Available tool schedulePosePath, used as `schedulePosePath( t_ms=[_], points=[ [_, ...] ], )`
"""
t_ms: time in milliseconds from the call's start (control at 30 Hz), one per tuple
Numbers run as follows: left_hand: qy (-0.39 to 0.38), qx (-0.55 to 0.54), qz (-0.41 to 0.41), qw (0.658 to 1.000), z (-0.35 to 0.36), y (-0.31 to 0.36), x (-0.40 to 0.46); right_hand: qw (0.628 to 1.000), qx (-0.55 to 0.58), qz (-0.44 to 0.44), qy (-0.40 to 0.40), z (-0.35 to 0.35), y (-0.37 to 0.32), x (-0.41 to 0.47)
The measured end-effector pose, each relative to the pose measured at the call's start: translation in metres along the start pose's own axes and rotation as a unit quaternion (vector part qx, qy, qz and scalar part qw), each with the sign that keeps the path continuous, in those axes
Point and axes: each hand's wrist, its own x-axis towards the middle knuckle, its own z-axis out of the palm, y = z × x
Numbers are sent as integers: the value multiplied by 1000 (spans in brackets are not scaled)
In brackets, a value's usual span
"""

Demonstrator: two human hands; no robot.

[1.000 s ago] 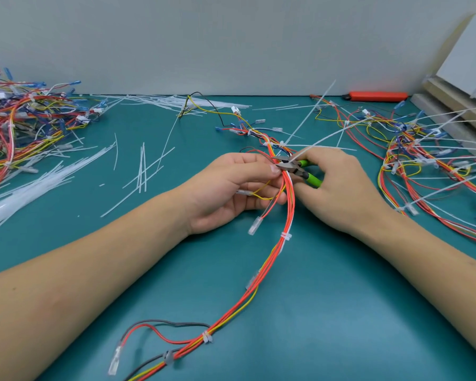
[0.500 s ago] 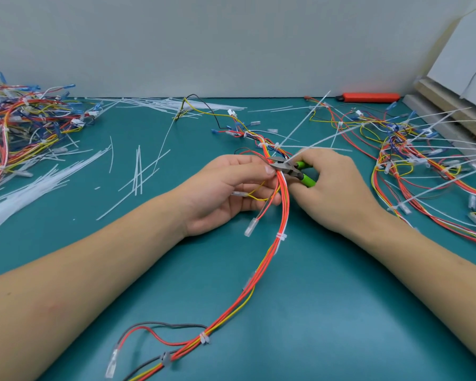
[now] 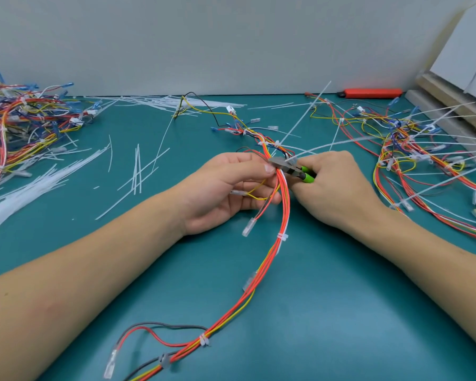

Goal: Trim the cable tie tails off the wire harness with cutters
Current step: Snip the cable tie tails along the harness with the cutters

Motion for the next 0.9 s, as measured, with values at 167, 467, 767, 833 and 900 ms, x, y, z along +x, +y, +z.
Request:
schedulePosePath(
  t_ms=[167,467,767,833,900],
  points=[
    [-2,1,0,1000,2,0,0,1000,-2,2,8,1,2,-3],
    [1,5,-2,1000,1,0,0,998,13,-54,8,-3,-1,-4],
    [0,3,0,1000,0,-1,1,999,7,-37,5,-3,-1,-2],
    [-2,1,-1,1000,-1,-1,1,1000,5,-7,6,0,0,-2],
    [-4,3,-2,1000,-1,-1,1,1000,0,7,-2,1,0,-2]
  ],
)
